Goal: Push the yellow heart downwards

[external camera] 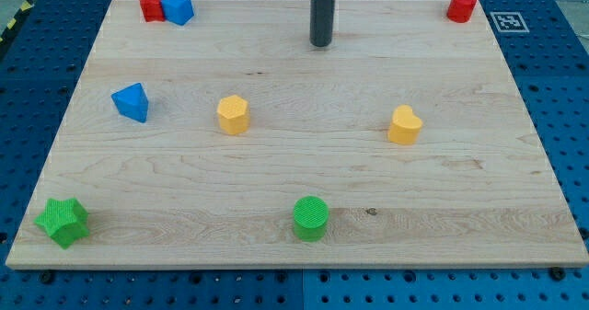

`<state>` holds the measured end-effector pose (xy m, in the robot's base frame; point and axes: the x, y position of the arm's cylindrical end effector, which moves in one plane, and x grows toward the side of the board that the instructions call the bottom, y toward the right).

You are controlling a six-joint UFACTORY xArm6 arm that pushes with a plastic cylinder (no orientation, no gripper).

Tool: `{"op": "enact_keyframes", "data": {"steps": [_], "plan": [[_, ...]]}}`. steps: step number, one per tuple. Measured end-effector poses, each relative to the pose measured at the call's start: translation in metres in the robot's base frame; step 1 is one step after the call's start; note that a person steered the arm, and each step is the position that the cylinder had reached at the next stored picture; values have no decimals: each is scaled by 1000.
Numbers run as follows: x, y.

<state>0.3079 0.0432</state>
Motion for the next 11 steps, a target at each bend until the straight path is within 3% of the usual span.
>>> {"op": "enact_keyframes", "data": {"steps": [1, 4, 6, 8, 9, 11], "plan": [[27, 2], [117, 82], [145, 104], [147, 112], [187, 113], [201, 146]]}}
